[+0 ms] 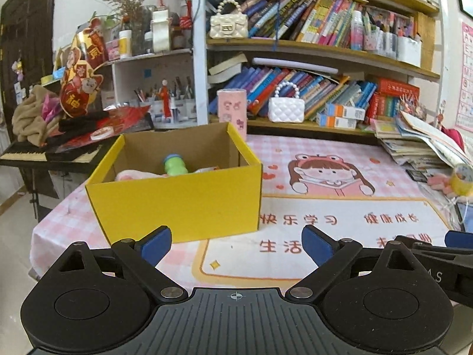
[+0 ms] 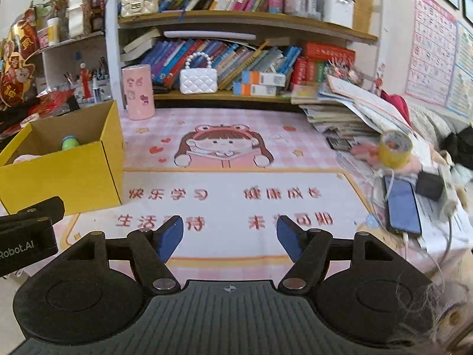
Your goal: Organize objects
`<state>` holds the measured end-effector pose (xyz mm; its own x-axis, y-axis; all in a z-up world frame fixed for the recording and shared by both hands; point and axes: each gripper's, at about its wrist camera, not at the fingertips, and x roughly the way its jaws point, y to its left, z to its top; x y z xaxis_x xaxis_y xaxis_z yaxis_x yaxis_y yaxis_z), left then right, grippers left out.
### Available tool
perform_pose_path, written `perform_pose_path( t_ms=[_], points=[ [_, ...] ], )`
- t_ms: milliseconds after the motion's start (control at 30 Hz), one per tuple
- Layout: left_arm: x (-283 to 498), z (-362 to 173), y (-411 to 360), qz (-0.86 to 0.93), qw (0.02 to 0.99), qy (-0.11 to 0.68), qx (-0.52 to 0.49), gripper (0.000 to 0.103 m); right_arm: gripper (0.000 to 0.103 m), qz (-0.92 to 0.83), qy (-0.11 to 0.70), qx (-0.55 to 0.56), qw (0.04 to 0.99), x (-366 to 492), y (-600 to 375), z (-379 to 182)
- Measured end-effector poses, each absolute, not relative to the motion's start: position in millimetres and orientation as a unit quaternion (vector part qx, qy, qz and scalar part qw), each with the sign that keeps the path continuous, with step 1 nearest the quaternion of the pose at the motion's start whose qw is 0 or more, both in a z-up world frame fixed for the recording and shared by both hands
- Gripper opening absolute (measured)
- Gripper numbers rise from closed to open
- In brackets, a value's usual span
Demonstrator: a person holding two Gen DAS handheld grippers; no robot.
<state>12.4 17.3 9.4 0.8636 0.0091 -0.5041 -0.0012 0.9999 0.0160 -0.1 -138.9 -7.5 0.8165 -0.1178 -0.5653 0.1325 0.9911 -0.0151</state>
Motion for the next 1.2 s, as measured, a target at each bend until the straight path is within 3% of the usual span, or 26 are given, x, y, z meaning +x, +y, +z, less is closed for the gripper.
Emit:
perform_pose_path(
  t_ms=[500, 833, 1200],
  points=[
    [9.1, 1.2, 6.9, -0.018, 0.962, 0.271, 0.030, 0.097, 0.074, -0.113, 0.307, 0.033, 0.945, -11.3, -148.2, -13.8],
    [9.6, 1.6, 2.9, -0.014, 0.961, 0.275, 0.040, 0.101, 0.088, -0.107, 0.297, 0.028, 0.948, -14.1, -143.9, -11.1],
    [8.1, 0.5, 3.6, -0.001, 0.959, 0.282, 0.035, 0.103, 0.092, -0.109, 0.301, 0.017, 0.947, -15.0, -142.3, -12.8]
  ],
)
